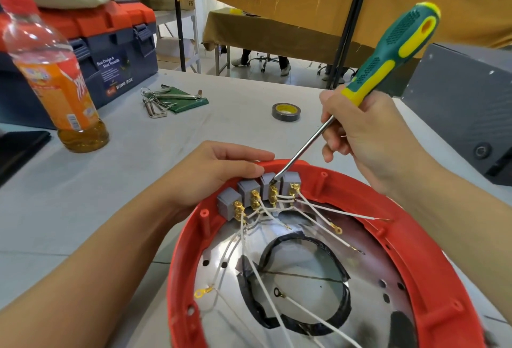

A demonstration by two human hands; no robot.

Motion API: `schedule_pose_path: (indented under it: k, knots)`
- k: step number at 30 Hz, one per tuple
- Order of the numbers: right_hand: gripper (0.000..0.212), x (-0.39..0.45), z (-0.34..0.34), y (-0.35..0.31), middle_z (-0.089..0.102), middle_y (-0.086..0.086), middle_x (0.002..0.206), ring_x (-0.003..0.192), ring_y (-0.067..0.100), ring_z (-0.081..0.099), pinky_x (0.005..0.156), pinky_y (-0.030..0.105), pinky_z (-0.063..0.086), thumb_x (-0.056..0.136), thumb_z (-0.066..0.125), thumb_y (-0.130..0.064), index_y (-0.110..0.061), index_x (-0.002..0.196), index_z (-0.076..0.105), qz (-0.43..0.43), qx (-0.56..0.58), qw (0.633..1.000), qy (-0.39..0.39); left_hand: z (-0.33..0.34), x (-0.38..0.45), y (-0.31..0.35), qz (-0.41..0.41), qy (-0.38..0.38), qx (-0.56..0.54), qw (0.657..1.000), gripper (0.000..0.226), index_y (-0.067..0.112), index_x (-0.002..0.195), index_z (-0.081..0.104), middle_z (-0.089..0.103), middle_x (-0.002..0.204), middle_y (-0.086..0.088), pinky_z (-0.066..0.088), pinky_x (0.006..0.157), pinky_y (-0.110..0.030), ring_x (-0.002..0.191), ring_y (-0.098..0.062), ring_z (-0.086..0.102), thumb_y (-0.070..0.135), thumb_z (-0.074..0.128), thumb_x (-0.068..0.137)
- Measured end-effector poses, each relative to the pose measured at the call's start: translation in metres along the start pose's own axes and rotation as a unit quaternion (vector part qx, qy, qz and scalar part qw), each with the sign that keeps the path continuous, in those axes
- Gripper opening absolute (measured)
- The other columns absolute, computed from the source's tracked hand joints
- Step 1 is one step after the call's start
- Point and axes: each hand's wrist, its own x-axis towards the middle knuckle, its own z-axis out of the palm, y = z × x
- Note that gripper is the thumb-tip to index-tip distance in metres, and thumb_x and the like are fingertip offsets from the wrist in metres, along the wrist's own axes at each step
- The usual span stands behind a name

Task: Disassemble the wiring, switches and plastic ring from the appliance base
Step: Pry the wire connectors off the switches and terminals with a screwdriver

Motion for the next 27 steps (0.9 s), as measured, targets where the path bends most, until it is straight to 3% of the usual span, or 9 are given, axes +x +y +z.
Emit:
schedule_pose_path:
  k: [6,12,20,27]
  knots:
    - [0.037,0.003,0.004,-0.008,0.044,-0.007,0.037,0.032,0.012,0.037,0.039,0.019,0.035,0.097,0.049,-0.017,-0.011,0.060,0.048,-0.025,-0.035,0.999,-0.023,0.003,-0.001,0.001,-0.008,0.009,-0.012,1.000,0.026,0.014,0.104,0.073,0.074,0.096,-0.010,0.055,0.067,-0.020,0.084,-0.020,0.072,0.004,0.062,0.083]
    - [0.030,0.012,0.013,-0.012,0.041,-0.013,0.042,0.035,0.006,0.034,0.036,0.019,0.033,0.096,0.051,-0.017,-0.012,0.067,0.046,-0.011,-0.021,0.999,-0.034,0.005,-0.001,0.001,-0.012,0.017,-0.021,1.000,0.026,0.013,0.104,0.073,0.074,0.095,-0.011,0.054,0.065,-0.019,0.081,-0.018,0.072,0.003,0.062,0.083]
    - [0.028,0.020,0.015,0.008,0.035,-0.010,0.037,0.036,0.008,0.022,0.037,0.018,0.021,0.094,0.045,-0.013,-0.011,0.067,0.039,0.080,0.079,0.993,0.018,0.004,-0.001,0.001,-0.012,0.013,-0.018,1.000,0.026,0.014,0.104,0.073,0.074,0.095,-0.010,0.054,0.065,-0.019,0.082,-0.018,0.072,0.004,0.062,0.083]
    - [0.027,0.023,0.013,0.020,0.020,0.001,0.050,0.038,0.010,0.017,0.038,0.018,0.018,0.094,0.046,-0.015,-0.012,0.068,0.038,0.145,0.102,0.983,0.036,0.003,0.001,0.001,-0.009,0.004,-0.009,1.000,0.025,0.016,0.102,0.074,0.075,0.095,-0.007,0.053,0.064,-0.017,0.085,-0.017,0.072,0.006,0.062,0.082]
